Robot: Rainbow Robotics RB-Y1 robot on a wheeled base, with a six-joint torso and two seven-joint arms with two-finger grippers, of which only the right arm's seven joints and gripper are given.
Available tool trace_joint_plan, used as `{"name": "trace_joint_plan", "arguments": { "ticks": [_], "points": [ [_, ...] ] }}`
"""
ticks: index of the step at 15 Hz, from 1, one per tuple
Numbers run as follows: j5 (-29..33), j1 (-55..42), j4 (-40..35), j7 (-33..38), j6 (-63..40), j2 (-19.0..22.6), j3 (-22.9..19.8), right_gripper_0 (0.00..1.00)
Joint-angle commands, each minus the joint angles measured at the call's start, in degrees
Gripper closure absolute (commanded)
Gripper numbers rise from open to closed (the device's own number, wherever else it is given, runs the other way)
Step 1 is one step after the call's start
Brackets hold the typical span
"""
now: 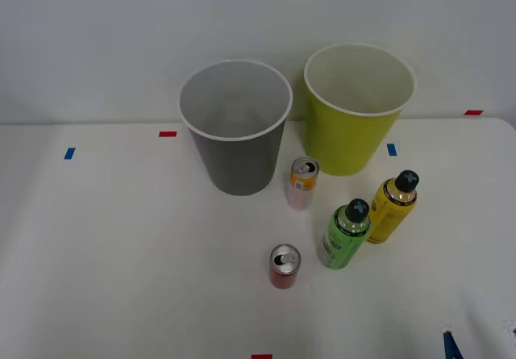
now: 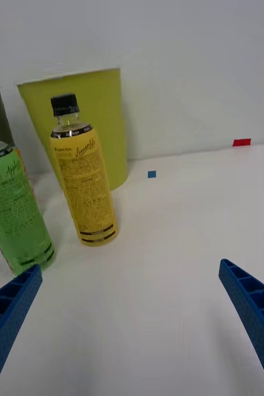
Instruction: Put cans in the gray bin, plastic bottles in the light green bin
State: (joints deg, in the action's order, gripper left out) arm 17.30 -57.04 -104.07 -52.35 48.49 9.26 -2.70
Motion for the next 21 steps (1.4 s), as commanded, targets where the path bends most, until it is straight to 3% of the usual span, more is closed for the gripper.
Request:
{"name": "trace_joint_plan", "arguments": {
  "ticks": [1,5,6,10,13,21],
  "points": [
    [-2.97,2.11,2.12,-1.44,2.75,0.84,4.2,0.0],
    [-3.32,6.24,2.82,-4.08,1.87,3.48,6.75,0.0],
    [-5.96,7.47,4.23,-5.04,1.87,4.36,8.42,0.0],
    [-25.38,11.87,6.43,-26.75,1.78,9.28,17.47,0.0],
    [-27.49,15.3,6.34,-29.21,-1.29,11.21,17.64,0.0],
    [-27.84,25.05,6.34,-31.15,-10.26,11.04,17.47,0.0]
  ]
}}
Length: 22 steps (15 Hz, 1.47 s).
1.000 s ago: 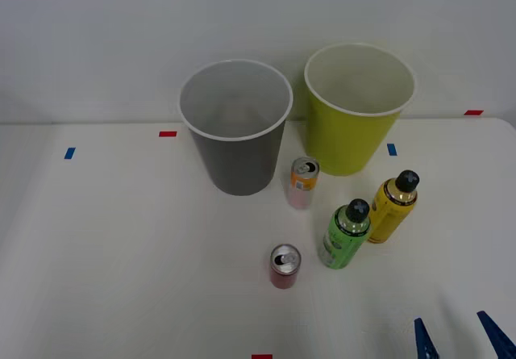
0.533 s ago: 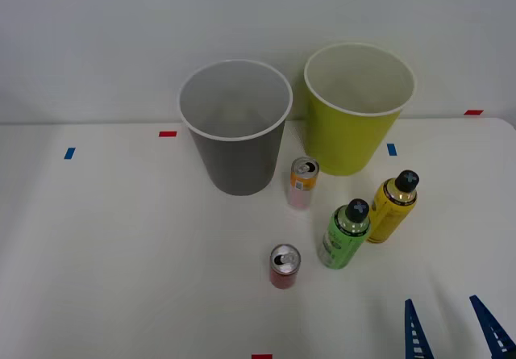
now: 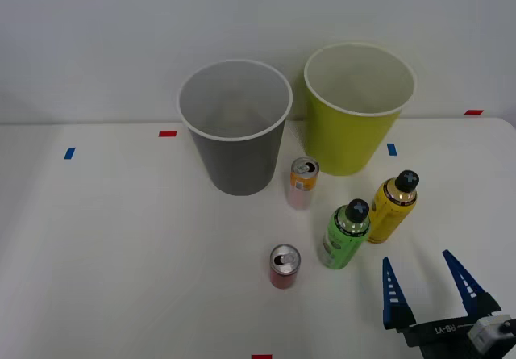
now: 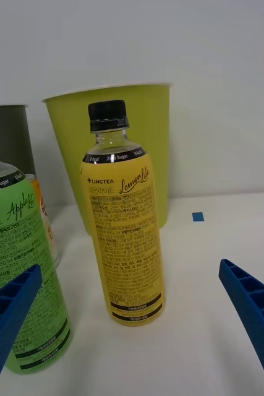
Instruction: Put cans in the gray bin, plastic bottles in the light green bin
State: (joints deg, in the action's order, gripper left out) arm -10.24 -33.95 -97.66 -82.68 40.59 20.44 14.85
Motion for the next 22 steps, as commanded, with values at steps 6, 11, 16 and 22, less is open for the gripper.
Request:
{"name": "trace_joint_plan", "arguments": {
  "ticks": [6,11,16,22],
  "points": [
    [-0.75,9.26,4.23,-1.96,-6.14,-4.27,-1.32,0.0],
    [-0.75,17.69,11.53,-2.84,-5.79,-8.14,-2.46,0.0],
    [-0.4,20.33,12.4,-3.36,-5.79,-7.7,-2.37,0.0],
    [-0.66,21.82,12.4,-3.63,-5.79,-5.77,-1.85,0.0]
  ]
}}
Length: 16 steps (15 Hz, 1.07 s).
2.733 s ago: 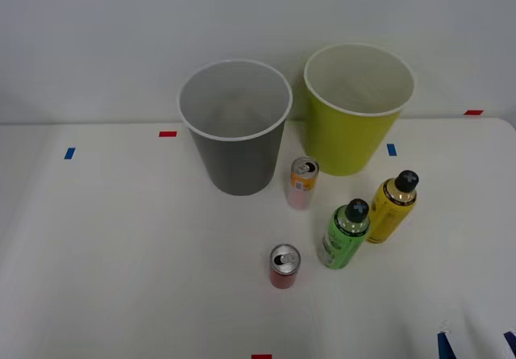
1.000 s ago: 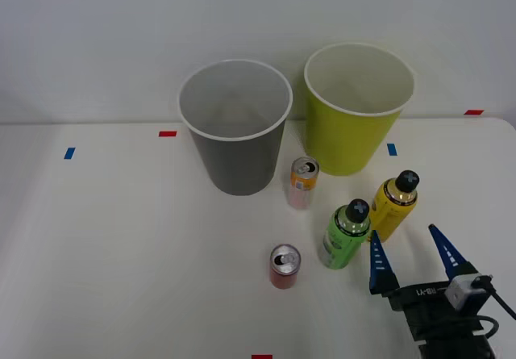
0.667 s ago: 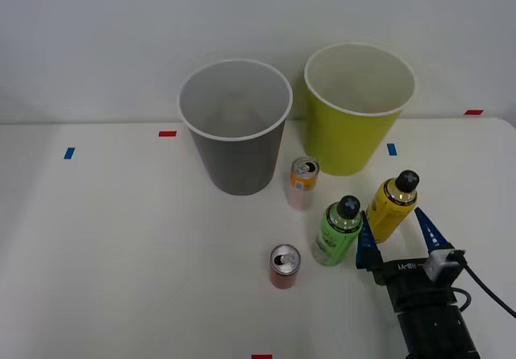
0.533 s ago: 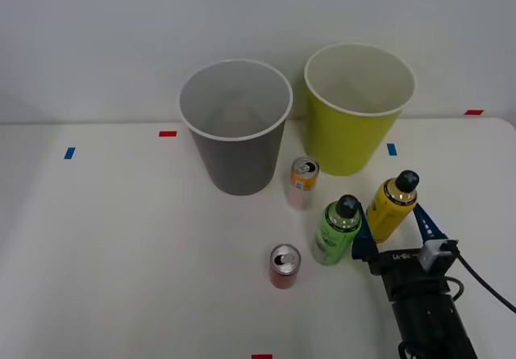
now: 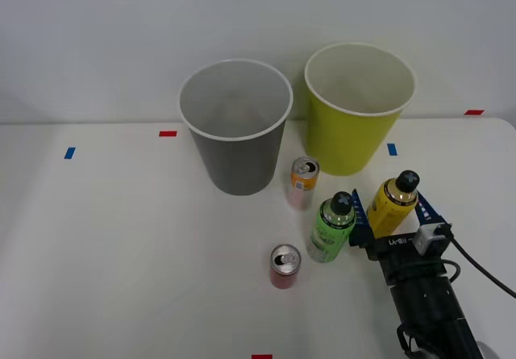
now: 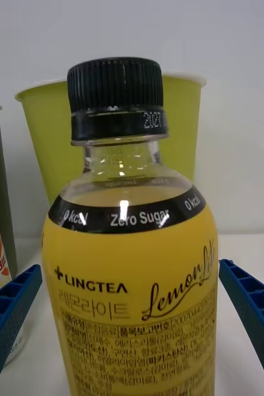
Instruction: Put cans in the gray bin, plastic bottles in the light green bin
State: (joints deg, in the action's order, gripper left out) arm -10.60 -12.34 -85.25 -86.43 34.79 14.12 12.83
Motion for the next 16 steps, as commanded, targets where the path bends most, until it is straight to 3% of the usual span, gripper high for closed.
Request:
{"name": "trace_joint_plan", "arguments": {
  "ticks": [1,10,11,12,16],
  "points": [
    [-0.39,0.21,-0.01,-0.06,0.01,0.65,0.18,0.0],
    [-0.74,-0.49,-0.01,0.3,1.94,1.35,1.14,0.0],
    [-0.65,-0.49,-0.01,-0.06,2.38,1.27,1.14,0.4],
    [-0.65,-0.58,-0.01,-0.06,2.38,0.83,1.14,1.0],
    [-0.92,-0.49,-0.18,-0.06,2.38,1.0,1.14,1.0]
  ]
}}
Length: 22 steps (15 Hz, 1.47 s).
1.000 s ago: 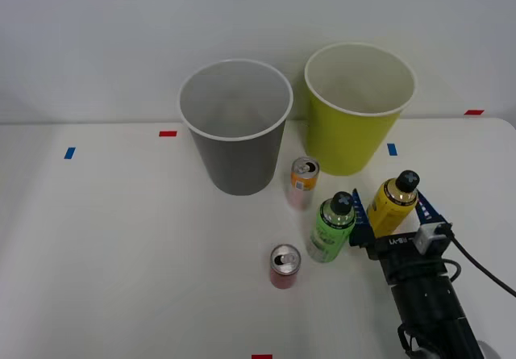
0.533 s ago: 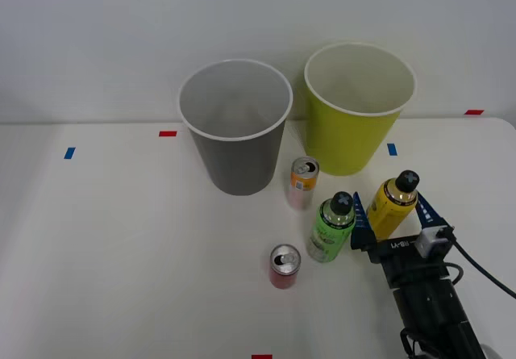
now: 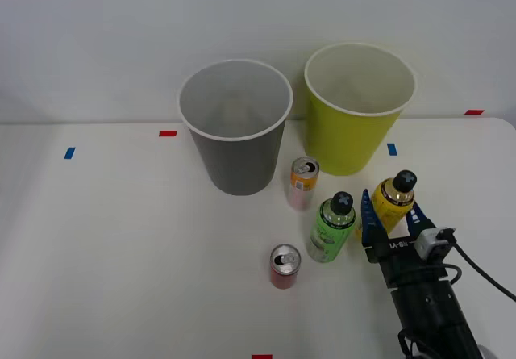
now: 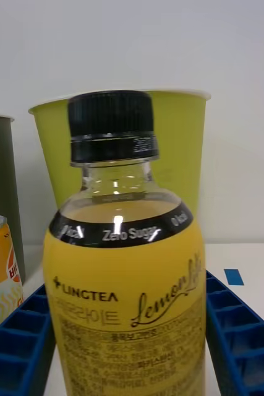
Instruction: Put cans in the gray bin, plastic bottles in the light green bin
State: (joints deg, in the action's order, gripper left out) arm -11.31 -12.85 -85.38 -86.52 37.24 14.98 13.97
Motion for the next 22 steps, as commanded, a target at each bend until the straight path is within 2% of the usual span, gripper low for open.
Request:
{"name": "trace_joint_plan", "arguments": {
  "ticks": [1,8,12,17,22],
  "points": [
    [-0.3,0.01,-0.14,0.03,0.03,0.22,-0.09,1.0],
    [-0.56,-0.16,-0.14,0.3,0.91,1.28,-0.09,1.0],
    [-0.74,-2.01,-0.4,1.35,2.84,3.91,-0.09,1.0],
    [-3.11,-10.8,-9.98,3.37,3.1,9.72,-0.17,1.0],
    [-4.16,-11.85,-17.89,17.35,2.66,11.3,-1.49,1.0]
  ]
}}
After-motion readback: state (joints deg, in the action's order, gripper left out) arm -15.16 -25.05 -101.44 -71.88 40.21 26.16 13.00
